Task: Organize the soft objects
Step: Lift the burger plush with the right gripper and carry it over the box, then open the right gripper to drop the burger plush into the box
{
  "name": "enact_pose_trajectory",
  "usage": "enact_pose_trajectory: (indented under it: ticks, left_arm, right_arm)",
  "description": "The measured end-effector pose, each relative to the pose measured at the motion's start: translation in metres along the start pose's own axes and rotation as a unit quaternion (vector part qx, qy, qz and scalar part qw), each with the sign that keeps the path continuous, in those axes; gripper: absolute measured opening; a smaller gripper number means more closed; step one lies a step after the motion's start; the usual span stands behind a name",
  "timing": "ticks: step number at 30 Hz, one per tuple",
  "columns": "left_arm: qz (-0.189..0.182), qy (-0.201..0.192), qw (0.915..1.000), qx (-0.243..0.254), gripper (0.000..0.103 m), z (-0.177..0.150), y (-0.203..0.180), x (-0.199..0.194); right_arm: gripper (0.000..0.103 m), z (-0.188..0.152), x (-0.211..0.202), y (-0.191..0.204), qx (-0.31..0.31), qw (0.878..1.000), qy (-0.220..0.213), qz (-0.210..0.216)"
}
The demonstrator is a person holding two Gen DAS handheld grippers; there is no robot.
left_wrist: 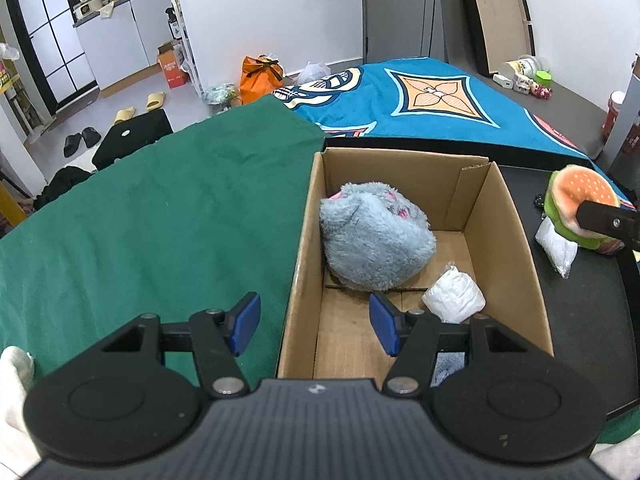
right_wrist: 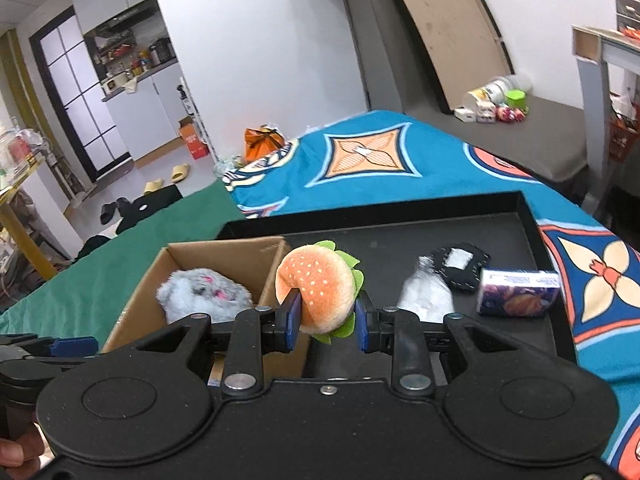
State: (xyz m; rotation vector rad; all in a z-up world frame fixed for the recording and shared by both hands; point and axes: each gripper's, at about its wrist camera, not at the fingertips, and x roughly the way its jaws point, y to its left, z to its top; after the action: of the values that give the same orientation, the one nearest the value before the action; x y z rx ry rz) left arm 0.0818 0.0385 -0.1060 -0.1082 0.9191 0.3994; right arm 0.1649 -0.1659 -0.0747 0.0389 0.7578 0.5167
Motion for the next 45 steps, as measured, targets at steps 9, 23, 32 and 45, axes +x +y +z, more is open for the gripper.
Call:
enact_pose_trajectory:
  ticks: [9,23,32,45]
  left_arm:
    - [-0.021,0.007,0.9995,-0.02,0.054,-0.005,0.011,0.0]
    - [-0.058,0.03,0.9966,-0.051,0.034,-0.014,0.024,0.005]
    - [-0.053,0.026,0.9957,-0.071,0.015,-0.019,0.034,0.004]
    - [-0.037,0.022,0.996,-0.079,0.01,-0.019,0.038,0.006]
  right_arm:
    - [0.027,-0.001,0.001,0.02,-0.018,1.0,-0.002,0.012]
    - [0.028,-0.009,0.007,0.053,-0.042,0.998,0.017,0.031]
    - [0.029,-0.014,0.011,0.071,-0.04,0.997,0.032,0.054]
    - [0.05,-0.018,0.013,0.075,-0.051,0.993,0.065,0.081]
